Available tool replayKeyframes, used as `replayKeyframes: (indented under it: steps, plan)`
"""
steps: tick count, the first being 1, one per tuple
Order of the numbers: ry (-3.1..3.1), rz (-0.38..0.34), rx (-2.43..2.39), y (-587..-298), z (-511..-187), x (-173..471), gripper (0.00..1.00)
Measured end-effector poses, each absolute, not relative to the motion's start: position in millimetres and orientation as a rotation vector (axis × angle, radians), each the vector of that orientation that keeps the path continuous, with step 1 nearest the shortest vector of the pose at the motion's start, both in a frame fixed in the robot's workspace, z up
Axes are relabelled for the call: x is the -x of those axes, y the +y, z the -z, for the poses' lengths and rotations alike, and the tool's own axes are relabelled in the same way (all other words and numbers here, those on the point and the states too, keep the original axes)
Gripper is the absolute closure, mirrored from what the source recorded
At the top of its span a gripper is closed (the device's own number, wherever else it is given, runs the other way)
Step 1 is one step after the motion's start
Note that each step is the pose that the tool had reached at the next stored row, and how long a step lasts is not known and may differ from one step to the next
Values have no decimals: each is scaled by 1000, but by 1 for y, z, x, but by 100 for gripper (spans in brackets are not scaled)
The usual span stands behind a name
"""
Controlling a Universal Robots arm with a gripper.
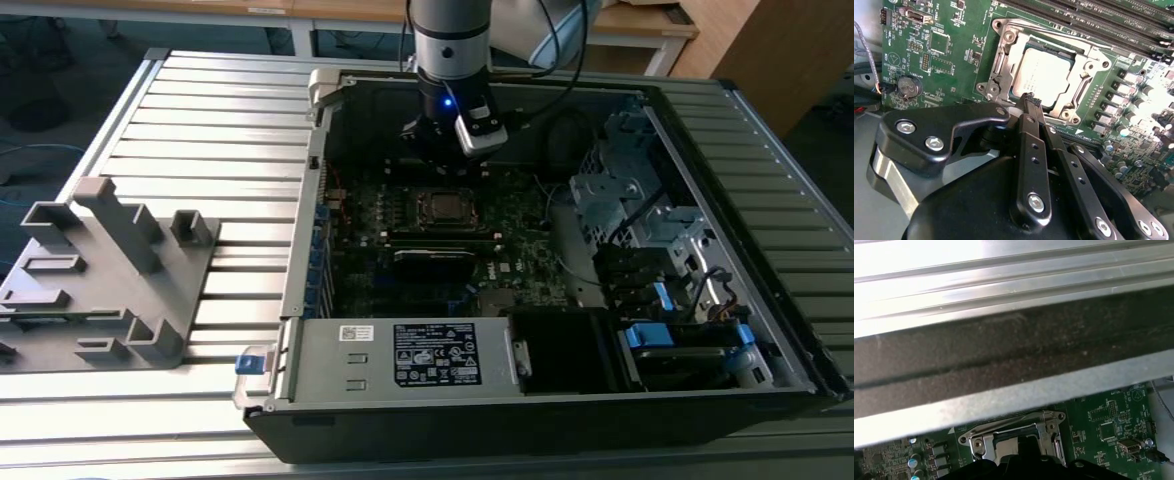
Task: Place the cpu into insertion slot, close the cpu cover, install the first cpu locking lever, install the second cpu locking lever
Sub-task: 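Install the first cpu locking lever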
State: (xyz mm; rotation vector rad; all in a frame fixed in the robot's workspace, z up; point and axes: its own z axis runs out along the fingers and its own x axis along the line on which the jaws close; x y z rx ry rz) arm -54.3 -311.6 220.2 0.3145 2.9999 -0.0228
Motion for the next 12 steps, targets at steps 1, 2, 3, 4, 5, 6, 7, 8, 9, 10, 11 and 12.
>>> replayKeyframes:
  steps: [1, 2, 3, 4, 5, 6, 7, 8, 9, 10, 11, 12]
  plan:
    - [3000, 23, -314, -312, -220, 54, 90]
    - [3000, 23, -315, -312, -220, 54, 90]
    - [3000, 24, -314, -312, -220, 54, 90]
    - [3000, 24, -314, -312, -220, 55, 90]
    - [3000, 24, -314, -312, -220, 55, 90]
    - [3000, 24, -314, -312, -220, 55, 90]
    - [3000, 24, -314, -312, -220, 55, 90]
    - [3000, 24, -314, -312, -220, 55, 90]
    - [3000, 24, -314, -312, -220, 55, 90]
    - [3003, 24, -315, -312, -220, 55, 90]
    - [3011, 25, -316, -312, -220, 55, 90]
    - [3017, 27, -316, -312, -220, 55, 90]
